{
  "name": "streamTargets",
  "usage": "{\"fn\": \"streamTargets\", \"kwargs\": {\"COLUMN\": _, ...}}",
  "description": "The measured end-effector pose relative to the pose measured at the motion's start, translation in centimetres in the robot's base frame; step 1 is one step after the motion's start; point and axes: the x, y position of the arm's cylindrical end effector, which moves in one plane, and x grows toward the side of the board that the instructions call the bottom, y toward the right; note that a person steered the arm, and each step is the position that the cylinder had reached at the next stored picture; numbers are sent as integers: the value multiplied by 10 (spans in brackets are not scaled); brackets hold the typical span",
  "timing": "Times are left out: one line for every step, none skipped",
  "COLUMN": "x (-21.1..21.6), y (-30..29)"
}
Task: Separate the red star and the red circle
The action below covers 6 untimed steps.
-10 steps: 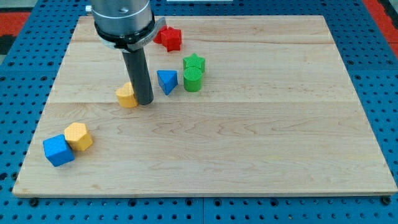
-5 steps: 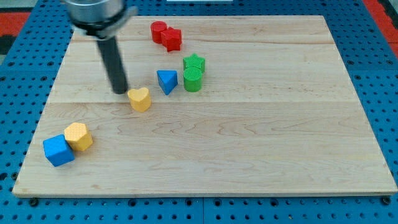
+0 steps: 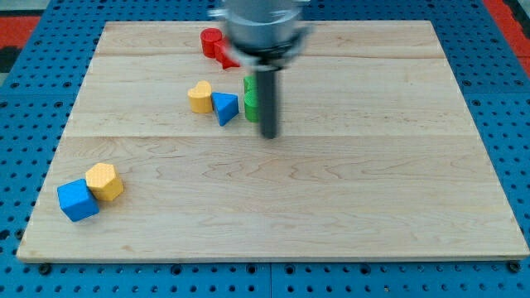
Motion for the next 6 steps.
{"fn": "streamTargets", "kwargs": {"x": -81, "y": 67}}
{"fn": "streamTargets", "kwargs": {"x": -156, "y": 10}}
{"fn": "streamTargets", "kwargs": {"x": -205, "y": -94}}
{"fn": "streamTargets", "kwargs": {"x": -217, "y": -135}}
{"fn": "streamTargets", "kwargs": {"x": -192, "y": -132}}
{"fn": "streamTargets", "kwargs": {"x": -154, "y": -117}}
